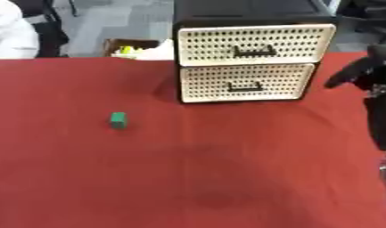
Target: Pick up objects from table and place into drawer.
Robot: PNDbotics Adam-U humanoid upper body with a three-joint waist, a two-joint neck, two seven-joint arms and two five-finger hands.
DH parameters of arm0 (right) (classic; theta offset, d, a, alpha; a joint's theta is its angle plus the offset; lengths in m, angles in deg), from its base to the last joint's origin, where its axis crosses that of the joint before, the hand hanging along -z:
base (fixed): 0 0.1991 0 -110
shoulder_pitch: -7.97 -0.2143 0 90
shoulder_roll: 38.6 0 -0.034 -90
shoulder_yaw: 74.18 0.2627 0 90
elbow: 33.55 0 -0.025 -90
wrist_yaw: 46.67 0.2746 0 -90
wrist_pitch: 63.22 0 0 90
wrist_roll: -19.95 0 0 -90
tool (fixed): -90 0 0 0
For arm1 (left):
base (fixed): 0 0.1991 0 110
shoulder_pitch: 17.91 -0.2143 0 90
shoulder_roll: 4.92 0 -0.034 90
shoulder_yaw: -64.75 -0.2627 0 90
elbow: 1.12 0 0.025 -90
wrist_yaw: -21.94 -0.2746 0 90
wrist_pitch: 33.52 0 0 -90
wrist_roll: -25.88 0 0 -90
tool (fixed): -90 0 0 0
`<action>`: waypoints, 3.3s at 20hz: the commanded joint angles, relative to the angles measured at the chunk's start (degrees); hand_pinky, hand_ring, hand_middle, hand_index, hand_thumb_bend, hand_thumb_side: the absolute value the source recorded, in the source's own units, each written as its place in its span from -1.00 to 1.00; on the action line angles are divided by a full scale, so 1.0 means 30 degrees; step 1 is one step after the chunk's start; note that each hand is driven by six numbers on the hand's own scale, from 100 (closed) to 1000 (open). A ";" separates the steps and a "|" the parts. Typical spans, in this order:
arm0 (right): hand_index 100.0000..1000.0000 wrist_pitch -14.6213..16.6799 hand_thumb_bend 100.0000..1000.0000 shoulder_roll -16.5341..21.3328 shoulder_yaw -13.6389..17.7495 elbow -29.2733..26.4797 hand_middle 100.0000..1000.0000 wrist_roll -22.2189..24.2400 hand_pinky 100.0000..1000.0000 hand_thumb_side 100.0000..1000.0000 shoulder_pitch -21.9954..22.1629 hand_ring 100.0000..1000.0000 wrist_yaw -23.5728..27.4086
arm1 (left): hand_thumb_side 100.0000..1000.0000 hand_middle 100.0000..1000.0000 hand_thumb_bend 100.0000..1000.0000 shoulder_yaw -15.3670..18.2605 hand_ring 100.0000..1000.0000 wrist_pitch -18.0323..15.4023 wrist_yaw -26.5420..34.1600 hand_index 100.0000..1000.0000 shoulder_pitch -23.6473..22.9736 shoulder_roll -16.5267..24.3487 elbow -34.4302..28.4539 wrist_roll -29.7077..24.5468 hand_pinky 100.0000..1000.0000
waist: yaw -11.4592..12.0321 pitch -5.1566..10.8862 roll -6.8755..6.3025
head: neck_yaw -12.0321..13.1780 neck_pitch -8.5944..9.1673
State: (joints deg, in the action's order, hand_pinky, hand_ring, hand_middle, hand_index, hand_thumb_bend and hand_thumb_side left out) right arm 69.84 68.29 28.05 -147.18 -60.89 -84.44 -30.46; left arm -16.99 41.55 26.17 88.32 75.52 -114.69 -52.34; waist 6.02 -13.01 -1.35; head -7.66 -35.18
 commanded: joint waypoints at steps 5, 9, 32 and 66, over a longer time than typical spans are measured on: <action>0.64 0.1216 -1.00 0.3271 0.0254 -0.0322 -1.00 -0.2916 -1.00 0.75 0.0281 -1.00 -0.5060 | 0.76 0.34 -1.00 -0.0089 0.14 0.0075 0.0073 0.52 0.0225 0.0283 -0.0343 -0.0090 0.03 | 0.0061 0.0359 0.0066 | -0.0146 0.0150; 0.54 0.0642 -1.00 0.4629 0.0076 -0.0322 -1.00 -0.4578 -1.00 0.97 0.0319 -1.00 -0.7379 | 0.76 0.34 -1.00 -0.0130 0.14 0.0084 0.0086 0.52 0.0197 0.0301 -0.0343 -0.0139 0.03 | 0.0122 0.0409 0.0091 | -0.0229 0.0120; 0.49 -0.1764 -1.00 1.0727 -0.1675 0.1234 -1.00 -0.0482 -1.00 1.00 -0.3846 -1.00 -1.0010 | 0.77 0.34 -1.00 -0.0468 0.14 0.0216 0.0164 0.51 0.0112 0.0405 -0.0343 -0.0592 0.03 | 0.0658 0.0521 0.0403 | -0.0808 -0.0010; 0.45 -0.2700 -1.00 0.8838 -0.5217 0.9278 -1.00 0.3229 -1.00 1.00 -1.0962 -1.00 -1.0059 | 0.79 0.34 -1.00 -0.0906 0.15 0.0357 0.0443 0.51 0.0408 0.0256 -0.0343 -0.1306 0.03 | 0.1770 0.0158 0.0688 | -0.1661 0.0545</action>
State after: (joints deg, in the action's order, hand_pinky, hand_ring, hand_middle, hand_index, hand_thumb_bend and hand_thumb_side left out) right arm 61.69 93.54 11.97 -119.42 -51.74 -116.36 -60.44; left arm -19.74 42.75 27.42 88.76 75.59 -114.69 -56.04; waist 11.32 -13.27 0.71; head -12.43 -34.13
